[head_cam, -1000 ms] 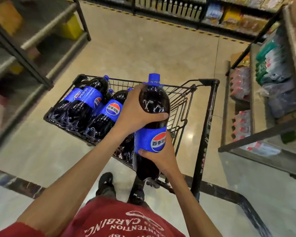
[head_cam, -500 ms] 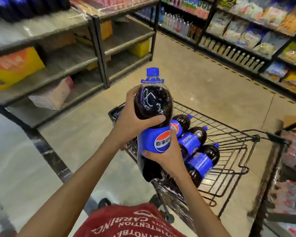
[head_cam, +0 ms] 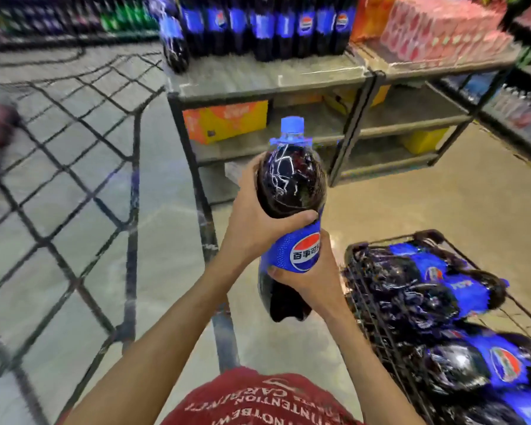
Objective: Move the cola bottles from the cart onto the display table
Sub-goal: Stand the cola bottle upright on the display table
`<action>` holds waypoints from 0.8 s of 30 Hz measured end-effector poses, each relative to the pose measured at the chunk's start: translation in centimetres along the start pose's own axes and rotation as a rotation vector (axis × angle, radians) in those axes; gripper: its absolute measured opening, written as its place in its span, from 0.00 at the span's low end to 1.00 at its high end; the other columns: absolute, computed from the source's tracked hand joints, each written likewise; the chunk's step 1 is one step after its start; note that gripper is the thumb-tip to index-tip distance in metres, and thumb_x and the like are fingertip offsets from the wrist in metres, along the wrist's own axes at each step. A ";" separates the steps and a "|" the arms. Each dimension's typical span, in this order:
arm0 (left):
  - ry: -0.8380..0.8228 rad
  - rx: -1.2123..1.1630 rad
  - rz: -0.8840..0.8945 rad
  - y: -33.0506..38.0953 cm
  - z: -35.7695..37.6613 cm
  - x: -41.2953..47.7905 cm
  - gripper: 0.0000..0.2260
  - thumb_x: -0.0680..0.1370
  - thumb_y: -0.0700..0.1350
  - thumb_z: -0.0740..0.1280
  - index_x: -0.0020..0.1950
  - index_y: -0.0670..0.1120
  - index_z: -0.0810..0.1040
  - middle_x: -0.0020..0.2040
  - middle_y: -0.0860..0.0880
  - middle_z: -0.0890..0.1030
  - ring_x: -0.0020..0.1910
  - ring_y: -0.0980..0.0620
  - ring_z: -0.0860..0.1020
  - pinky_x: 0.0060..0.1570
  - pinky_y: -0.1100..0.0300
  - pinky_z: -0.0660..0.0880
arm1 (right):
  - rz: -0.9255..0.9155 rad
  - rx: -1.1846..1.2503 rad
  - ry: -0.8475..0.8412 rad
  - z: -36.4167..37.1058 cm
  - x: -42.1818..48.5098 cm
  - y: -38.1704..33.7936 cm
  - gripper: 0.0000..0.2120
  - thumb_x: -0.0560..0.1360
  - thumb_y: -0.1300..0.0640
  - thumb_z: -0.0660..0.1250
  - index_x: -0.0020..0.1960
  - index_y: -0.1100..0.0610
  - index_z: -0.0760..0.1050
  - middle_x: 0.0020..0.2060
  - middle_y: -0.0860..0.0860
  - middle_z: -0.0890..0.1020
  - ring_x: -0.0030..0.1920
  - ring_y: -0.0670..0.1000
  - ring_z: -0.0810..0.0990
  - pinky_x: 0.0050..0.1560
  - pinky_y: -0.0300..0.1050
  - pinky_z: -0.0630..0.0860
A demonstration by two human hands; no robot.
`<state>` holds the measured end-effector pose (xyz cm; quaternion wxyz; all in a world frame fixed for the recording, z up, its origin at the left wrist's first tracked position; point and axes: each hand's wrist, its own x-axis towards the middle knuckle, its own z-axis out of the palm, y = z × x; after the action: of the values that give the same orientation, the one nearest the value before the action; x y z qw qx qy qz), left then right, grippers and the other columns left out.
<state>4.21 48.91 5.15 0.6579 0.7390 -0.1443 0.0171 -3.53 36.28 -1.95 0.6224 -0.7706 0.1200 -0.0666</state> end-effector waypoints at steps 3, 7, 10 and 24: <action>0.099 0.045 0.004 -0.7 -3.7 1.8 0.46 0.60 0.51 0.84 0.74 0.50 0.64 0.66 0.59 0.76 0.64 0.60 0.77 0.62 0.59 0.77 | -0.040 -0.018 -0.097 3.5 2.9 -1.1 0.43 0.59 0.56 0.87 0.66 0.49 0.65 0.55 0.40 0.79 0.53 0.36 0.80 0.51 0.34 0.79; 0.188 0.091 0.010 -1.2 -7.3 4.3 0.44 0.63 0.42 0.85 0.72 0.52 0.65 0.64 0.62 0.75 0.63 0.64 0.77 0.59 0.67 0.75 | -0.088 -0.016 -0.178 7.1 6.6 -2.0 0.44 0.60 0.58 0.86 0.67 0.49 0.65 0.56 0.41 0.79 0.55 0.40 0.81 0.52 0.39 0.81; 0.252 0.116 0.005 -1.8 -9.2 6.7 0.44 0.63 0.42 0.85 0.73 0.49 0.65 0.65 0.58 0.76 0.63 0.62 0.77 0.58 0.68 0.75 | -0.117 -0.013 -0.233 9.2 9.8 -2.5 0.44 0.60 0.58 0.86 0.67 0.50 0.65 0.56 0.41 0.79 0.56 0.41 0.81 0.52 0.40 0.81; 0.375 0.101 -0.029 -5.8 -12.4 26.0 0.45 0.60 0.46 0.84 0.72 0.51 0.65 0.64 0.58 0.78 0.61 0.61 0.79 0.58 0.63 0.77 | -0.146 0.005 -0.382 14.1 31.2 -5.2 0.44 0.58 0.53 0.86 0.66 0.41 0.64 0.58 0.38 0.79 0.58 0.40 0.80 0.54 0.37 0.80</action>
<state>32.51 56.65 6.83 0.6356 0.7568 -0.0075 0.1521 30.57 42.24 -1.37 0.6292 -0.7744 -0.0563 0.0355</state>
